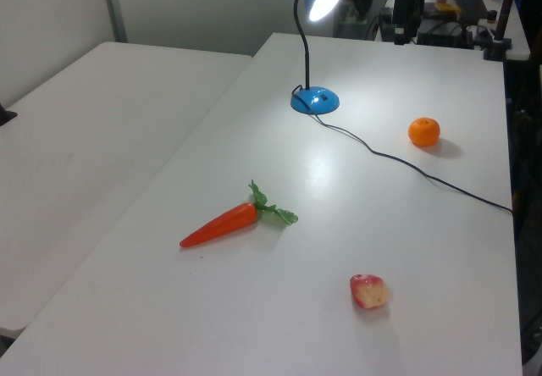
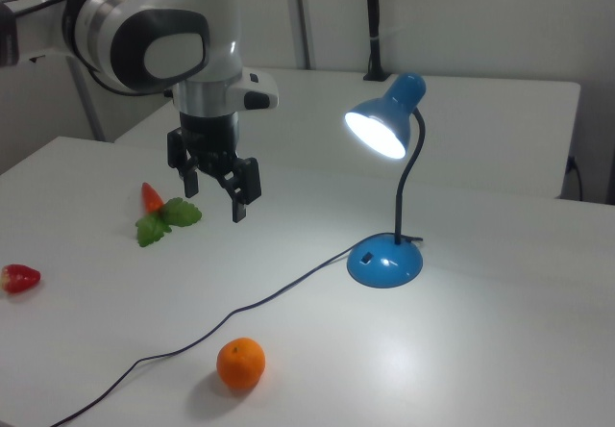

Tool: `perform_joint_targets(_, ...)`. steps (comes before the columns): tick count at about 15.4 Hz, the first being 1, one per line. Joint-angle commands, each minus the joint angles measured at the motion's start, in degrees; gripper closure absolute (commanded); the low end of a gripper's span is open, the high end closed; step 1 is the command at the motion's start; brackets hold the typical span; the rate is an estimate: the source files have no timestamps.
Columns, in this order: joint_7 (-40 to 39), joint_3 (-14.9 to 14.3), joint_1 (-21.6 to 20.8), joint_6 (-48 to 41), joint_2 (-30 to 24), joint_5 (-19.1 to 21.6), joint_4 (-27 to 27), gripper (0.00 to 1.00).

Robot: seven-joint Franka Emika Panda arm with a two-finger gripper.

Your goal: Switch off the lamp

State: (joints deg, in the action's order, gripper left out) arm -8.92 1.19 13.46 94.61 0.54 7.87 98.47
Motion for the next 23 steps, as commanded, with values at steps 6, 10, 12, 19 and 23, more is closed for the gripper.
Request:
perform_joint_targets(6,0.5,-0.3,0.3,-1.5,-0.7,-0.6,-0.1,0.0)
perform_joint_targets(10,0.5,-0.3,-0.2,-1.8,-0.8,-3.0,-0.1,0.13)
perform_joint_targets(12,0.5,-0.2,0.1,-2.3,-1.0,-3.0,-0.1,0.5)
perform_joint_targets(19,0.7,-0.8,0.5,-2.5,-1.9,-2.3,0.2,0.89)
perform_joint_targets(23,2.6,-0.8,1.2,-1.3,-1.7,-2.2,0.5,0.91)
